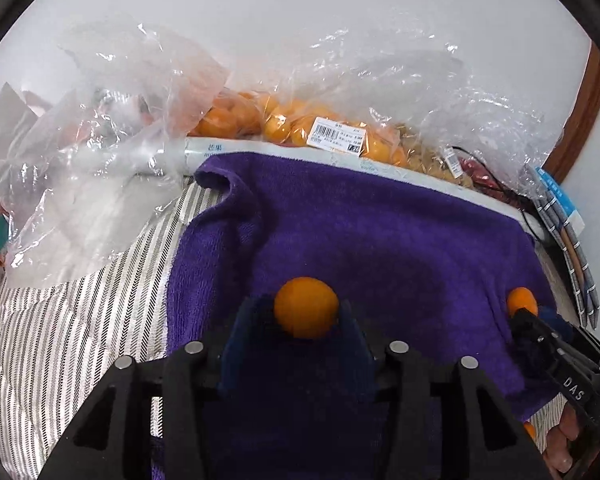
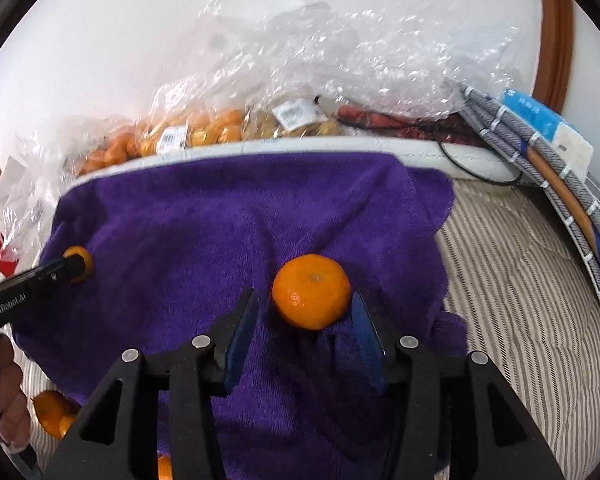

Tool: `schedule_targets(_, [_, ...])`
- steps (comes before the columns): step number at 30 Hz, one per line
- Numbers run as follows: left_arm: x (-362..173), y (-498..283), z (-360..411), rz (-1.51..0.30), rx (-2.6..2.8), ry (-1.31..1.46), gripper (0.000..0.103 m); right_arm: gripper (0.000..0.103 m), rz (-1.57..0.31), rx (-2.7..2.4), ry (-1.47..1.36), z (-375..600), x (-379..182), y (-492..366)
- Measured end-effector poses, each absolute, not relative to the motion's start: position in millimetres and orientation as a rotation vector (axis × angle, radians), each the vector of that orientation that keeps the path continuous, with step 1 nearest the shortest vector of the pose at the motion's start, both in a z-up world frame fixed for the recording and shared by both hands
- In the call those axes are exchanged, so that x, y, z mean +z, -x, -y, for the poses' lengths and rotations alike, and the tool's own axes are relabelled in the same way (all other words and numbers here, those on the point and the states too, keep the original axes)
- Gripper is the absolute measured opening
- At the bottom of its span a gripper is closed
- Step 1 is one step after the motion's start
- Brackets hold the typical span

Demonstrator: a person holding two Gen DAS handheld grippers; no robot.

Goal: Organize fruits
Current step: 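Open the right tool onto the towel while the left tool releases its orange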

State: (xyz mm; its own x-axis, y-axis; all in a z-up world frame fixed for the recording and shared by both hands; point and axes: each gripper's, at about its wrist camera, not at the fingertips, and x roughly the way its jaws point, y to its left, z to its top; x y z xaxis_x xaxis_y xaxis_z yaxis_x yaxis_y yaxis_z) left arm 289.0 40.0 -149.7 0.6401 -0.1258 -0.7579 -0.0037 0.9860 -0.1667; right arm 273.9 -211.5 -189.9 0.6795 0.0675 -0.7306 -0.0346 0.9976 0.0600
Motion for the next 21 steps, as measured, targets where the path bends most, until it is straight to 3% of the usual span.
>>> schedule_targets(9, [-134.0, -278.4, -41.5, -0.794, -0.036, 0.165, 0.05, 0.049, -0.725, 0.013, -0.054, 216.5, -159.3, -247.5])
schedule_targets(21, [-100.6, -252.5, -43.2, -0.744, -0.096, 0.208, 0.05, 0.049, -0.795, 0.191, -0.061, 197.7, -163.8, -168.8])
